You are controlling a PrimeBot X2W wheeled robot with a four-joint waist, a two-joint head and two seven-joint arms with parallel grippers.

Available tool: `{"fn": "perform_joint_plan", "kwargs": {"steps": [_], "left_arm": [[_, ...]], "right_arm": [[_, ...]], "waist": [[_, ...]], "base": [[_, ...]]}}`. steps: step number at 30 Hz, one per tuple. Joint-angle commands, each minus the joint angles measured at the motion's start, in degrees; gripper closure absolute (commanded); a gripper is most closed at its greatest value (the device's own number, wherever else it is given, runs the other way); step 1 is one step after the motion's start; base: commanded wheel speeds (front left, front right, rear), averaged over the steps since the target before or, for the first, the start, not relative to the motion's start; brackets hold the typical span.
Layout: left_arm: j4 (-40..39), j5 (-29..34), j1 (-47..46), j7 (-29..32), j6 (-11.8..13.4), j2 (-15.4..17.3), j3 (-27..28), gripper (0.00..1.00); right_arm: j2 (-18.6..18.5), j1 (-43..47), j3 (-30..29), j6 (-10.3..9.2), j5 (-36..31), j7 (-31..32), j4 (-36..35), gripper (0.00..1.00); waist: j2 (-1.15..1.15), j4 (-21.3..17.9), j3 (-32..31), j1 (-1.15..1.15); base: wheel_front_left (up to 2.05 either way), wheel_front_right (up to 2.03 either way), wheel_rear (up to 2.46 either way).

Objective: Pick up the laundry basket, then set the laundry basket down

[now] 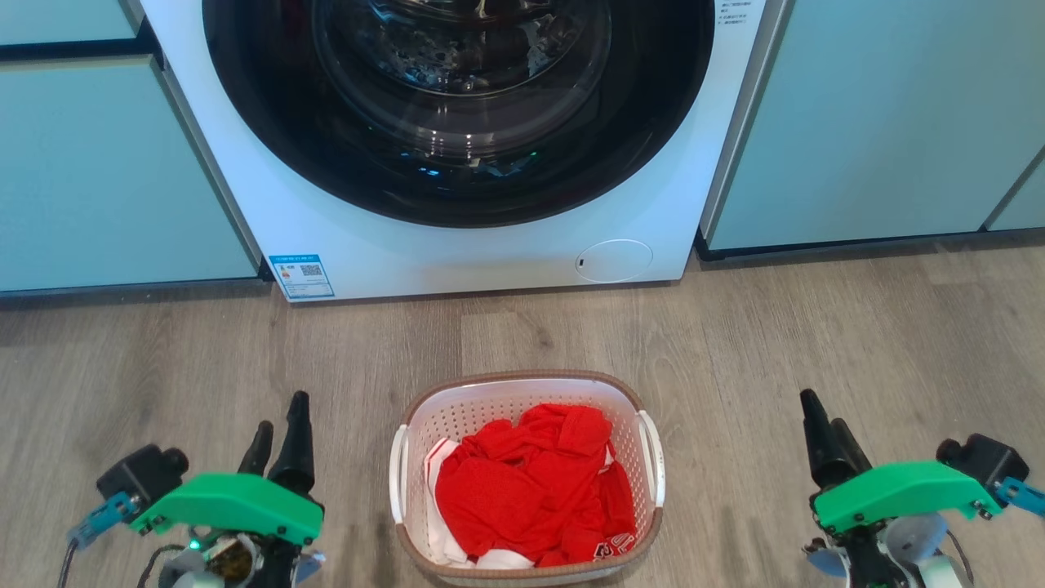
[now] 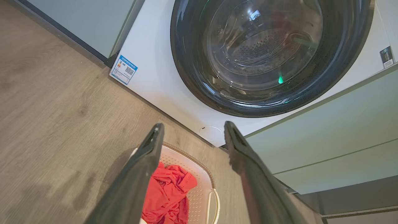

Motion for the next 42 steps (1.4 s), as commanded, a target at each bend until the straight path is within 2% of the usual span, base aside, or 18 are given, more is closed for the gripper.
{"fn": "perform_joint_plan", "kwargs": {"steps": [1, 16, 26, 42], "left_arm": [[-2.67, 2.52, -1.93, -0.90, 0.71, 1.59, 0.02, 0.00], [-4.85, 12.62, -1.87, -3.41, 5.66, 4.26, -5.02, 0.00], [-6.20, 18.18, -1.63, -4.92, 7.95, 5.28, -7.25, 0.00], [-7.91, 27.97, -0.16, -7.60, 9.34, 5.68, -9.08, 0.00]], "right_arm": [[-0.71, -2.21, 1.13, 0.07, -2.40, -0.89, -2.23, 0.00], [-0.82, -2.31, 3.93, 0.09, -12.85, -3.41, -1.41, 0.00], [-0.89, -2.54, 5.35, 0.10, -19.13, -4.92, -1.47, 0.00], [-1.02, -2.53, 7.63, 0.12, -30.07, -7.60, -2.32, 0.00]], "waist": [[0.00, 0.01, -0.05, 0.00], [0.00, -0.03, -0.34, 0.00], [0.00, -0.16, -0.49, 0.00], [0.00, -0.32, -0.74, 0.00]], "base": [[0.00, 0.00, 0.00], [0.00, 0.00, 0.00], [0.00, 0.00, 0.00], [0.00, 0.00, 0.00]]}}
